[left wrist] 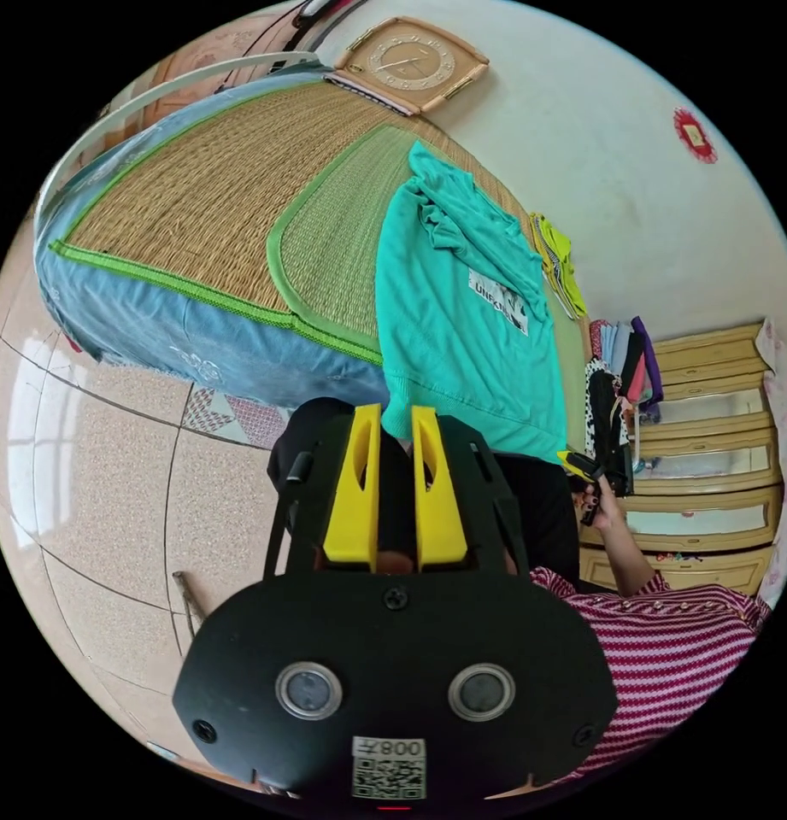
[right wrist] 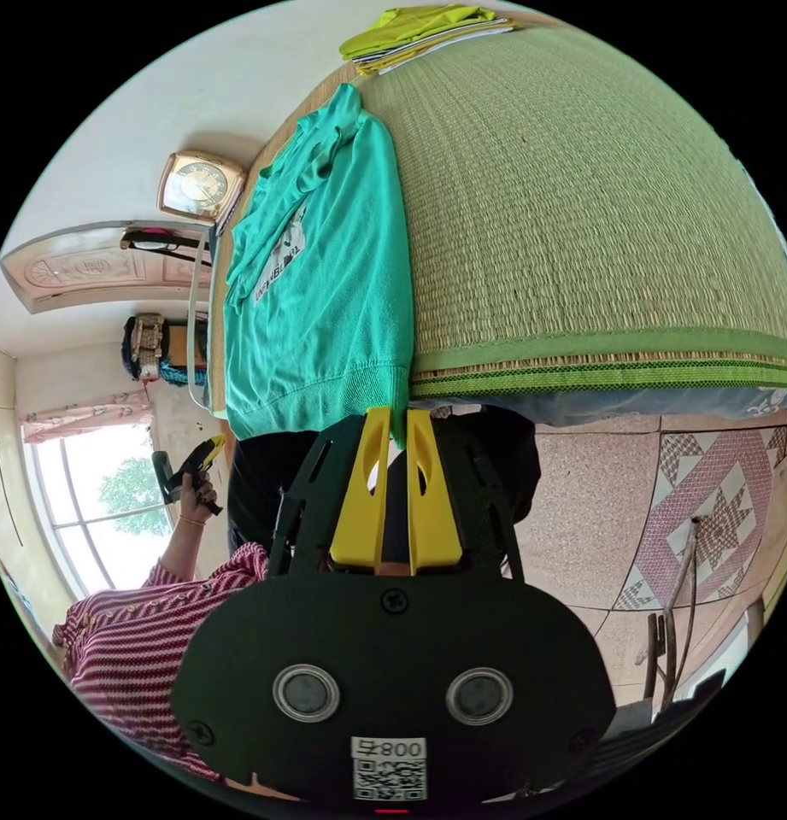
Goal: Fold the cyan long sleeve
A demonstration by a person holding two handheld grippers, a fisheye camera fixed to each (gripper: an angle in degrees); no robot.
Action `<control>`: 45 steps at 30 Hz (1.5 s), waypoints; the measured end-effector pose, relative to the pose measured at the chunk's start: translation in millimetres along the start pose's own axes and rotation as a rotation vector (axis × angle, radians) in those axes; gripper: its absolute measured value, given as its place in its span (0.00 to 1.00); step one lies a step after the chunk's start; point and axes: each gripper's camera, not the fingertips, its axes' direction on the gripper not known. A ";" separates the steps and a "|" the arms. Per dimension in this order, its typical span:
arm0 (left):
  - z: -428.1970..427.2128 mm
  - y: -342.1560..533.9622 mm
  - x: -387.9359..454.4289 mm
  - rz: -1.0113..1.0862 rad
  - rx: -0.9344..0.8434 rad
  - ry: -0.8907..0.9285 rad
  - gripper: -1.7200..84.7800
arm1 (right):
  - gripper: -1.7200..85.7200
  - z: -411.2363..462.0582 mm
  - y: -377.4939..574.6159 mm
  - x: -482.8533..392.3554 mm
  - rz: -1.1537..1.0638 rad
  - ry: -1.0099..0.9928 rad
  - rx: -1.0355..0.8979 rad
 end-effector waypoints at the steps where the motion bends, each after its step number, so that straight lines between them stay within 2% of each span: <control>1: 5.4 -2.9 -1.9 0.004 -0.015 0.003 0.10 | 0.05 -0.6 -0.5 1.7 0.004 -0.007 0.001; 5: 28.9 -14.3 -5.9 0.007 -0.097 0.016 0.10 | 0.04 -4.5 -1.3 5.1 0.006 -0.011 0.002; 11: 23.1 -14.9 -12.4 0.013 -0.063 -0.009 0.09 | 0.03 -17.4 1.1 14.2 0.017 -0.031 0.026; 16: 38.7 -24.0 -18.9 0.021 -0.134 0.014 0.09 | 0.03 -21.0 -2.9 23.7 0.043 -0.058 0.033; 19: 37.3 -23.0 -4.4 0.088 -0.126 -0.101 0.06 | 0.03 -21.6 -6.8 20.4 0.036 -0.038 0.028; 24: 25.4 -11.7 6.6 0.160 -0.060 -0.229 0.06 | 0.03 -22.8 -9.9 24.1 0.045 -0.040 0.034; 31: 48.4 -25.8 -24.2 0.071 -0.140 -0.069 0.10 | 0.03 -11.8 -15.7 25.2 0.054 -0.021 0.017; 35: 56.1 -32.8 -35.5 0.059 -0.175 0.010 0.08 | 0.03 -12.6 -15.8 26.4 0.055 -0.030 0.026; 40: 42.8 -21.6 -49.9 0.033 -0.109 0.108 0.04 | 0.03 -8.7 -13.6 29.7 0.055 -0.046 0.034; 45: 26.2 -1.7 -49.1 0.077 -0.063 0.121 0.04 | 0.03 -5.8 -9.8 34.0 0.046 -0.070 0.043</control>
